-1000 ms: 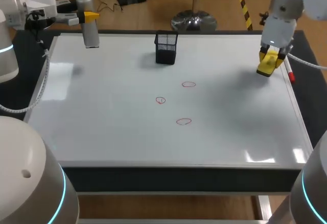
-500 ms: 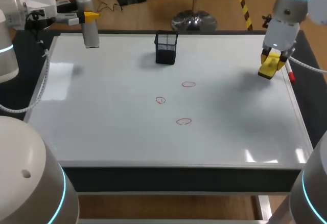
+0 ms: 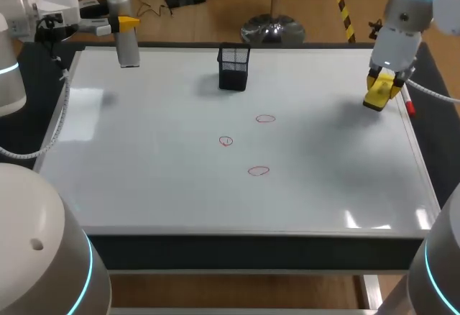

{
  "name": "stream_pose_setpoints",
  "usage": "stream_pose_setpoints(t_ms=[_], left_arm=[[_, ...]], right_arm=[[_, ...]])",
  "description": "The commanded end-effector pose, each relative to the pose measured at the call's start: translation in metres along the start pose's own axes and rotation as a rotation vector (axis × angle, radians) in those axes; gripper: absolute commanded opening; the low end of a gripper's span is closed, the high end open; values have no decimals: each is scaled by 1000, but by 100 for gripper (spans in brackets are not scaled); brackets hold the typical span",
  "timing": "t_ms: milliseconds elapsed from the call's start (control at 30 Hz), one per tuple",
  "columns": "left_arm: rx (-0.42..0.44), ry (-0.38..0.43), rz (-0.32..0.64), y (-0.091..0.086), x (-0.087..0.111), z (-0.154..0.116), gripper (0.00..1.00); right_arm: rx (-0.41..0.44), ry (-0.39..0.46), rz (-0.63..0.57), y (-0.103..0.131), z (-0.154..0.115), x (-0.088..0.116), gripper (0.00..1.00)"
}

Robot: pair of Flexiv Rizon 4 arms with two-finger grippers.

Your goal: Pick up the inspection probe, press it on each red-marked spot on the whiteboard one by one, put down the probe, pick up the eraser, and wipe off all the red marks.

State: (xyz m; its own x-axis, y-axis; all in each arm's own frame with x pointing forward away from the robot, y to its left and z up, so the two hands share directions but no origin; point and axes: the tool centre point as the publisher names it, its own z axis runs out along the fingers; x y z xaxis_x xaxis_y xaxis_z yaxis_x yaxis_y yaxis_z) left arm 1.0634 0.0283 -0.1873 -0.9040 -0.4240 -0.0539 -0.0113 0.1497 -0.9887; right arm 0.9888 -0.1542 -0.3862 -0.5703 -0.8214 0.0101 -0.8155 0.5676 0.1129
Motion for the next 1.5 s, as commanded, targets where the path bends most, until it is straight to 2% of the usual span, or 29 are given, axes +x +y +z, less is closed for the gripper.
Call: stream_pose_setpoints(t_ms=[33, 300, 767, 1067, 1500], left_arm=[[4, 6, 7, -2, 7, 1, 0], [25, 65, 34, -13, 62, 20, 0], [49, 87, 27, -21, 146, 60, 0], [57, 104, 15, -6, 190, 87, 0], [61, 177, -7, 24, 225, 119, 0]], right_arm=[[2, 1, -2, 0, -1, 1, 0], [2, 1, -2, 0, -1, 1, 0], [2, 1, -2, 0, -1, 1, 0], [2, 1, -2, 0, -1, 1, 0], [2, 1, -2, 0, -1, 1, 0]])
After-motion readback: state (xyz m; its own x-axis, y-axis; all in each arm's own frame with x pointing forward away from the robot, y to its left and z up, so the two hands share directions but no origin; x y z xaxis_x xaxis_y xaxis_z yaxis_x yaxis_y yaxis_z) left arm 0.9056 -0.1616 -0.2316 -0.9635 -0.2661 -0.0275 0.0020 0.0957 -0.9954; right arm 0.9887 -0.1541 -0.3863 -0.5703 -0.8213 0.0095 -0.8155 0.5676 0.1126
